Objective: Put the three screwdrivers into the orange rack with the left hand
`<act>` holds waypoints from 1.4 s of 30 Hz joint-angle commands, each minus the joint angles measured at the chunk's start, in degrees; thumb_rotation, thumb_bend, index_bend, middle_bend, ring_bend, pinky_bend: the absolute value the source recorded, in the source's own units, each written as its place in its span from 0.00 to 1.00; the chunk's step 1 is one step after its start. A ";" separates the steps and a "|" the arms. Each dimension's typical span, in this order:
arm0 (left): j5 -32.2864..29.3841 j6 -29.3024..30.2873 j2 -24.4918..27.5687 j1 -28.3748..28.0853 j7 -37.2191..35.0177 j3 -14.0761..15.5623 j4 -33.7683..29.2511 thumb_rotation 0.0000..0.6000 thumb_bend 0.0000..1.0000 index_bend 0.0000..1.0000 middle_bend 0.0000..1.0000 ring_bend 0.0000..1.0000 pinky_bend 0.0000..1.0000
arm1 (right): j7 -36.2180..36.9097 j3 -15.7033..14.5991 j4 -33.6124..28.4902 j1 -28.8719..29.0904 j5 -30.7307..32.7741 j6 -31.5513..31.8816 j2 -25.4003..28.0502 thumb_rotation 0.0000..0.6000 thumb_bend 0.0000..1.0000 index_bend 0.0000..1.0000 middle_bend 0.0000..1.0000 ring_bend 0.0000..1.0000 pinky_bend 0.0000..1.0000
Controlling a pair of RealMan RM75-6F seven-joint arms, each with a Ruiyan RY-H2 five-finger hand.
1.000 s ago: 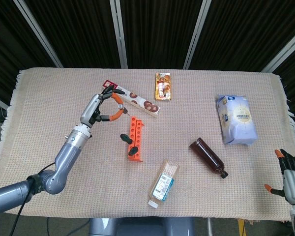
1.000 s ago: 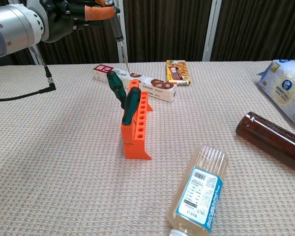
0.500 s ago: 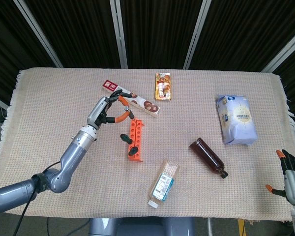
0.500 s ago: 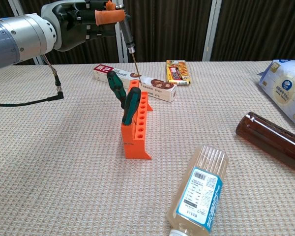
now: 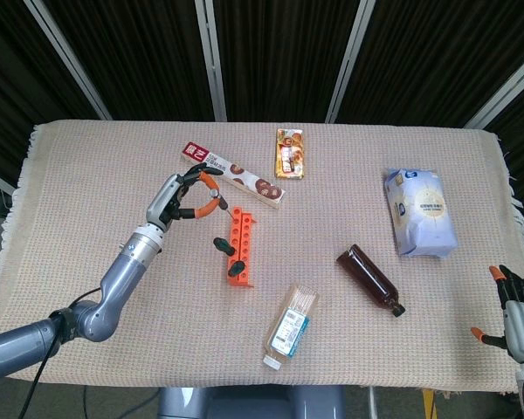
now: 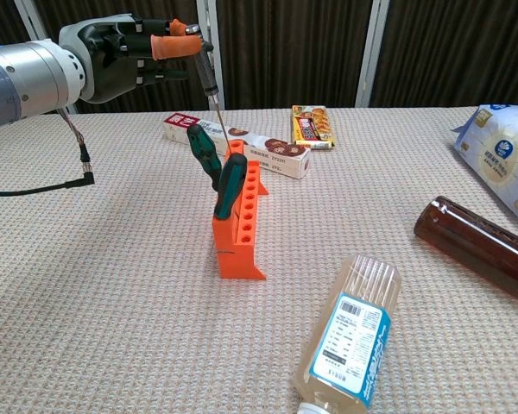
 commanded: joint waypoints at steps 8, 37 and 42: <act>-0.07 -0.80 -0.84 -0.89 0.34 0.61 1.20 1.00 0.51 0.66 0.22 0.00 0.09 | -0.37 0.00 -0.35 -0.17 0.28 0.10 0.07 1.00 0.00 0.00 0.01 0.00 0.00; -3.51 0.89 -6.92 -3.44 8.41 2.60 6.87 1.00 0.51 0.64 0.21 0.00 0.04 | -0.06 0.08 0.01 -0.35 0.99 -0.34 0.15 1.00 0.00 0.00 0.01 0.00 0.00; -4.19 1.15 -8.28 -3.58 9.42 2.88 7.76 1.00 0.51 0.64 0.21 0.00 0.04 | 0.30 0.10 0.29 -0.47 1.17 -0.39 0.12 1.00 0.00 0.00 0.01 0.00 0.00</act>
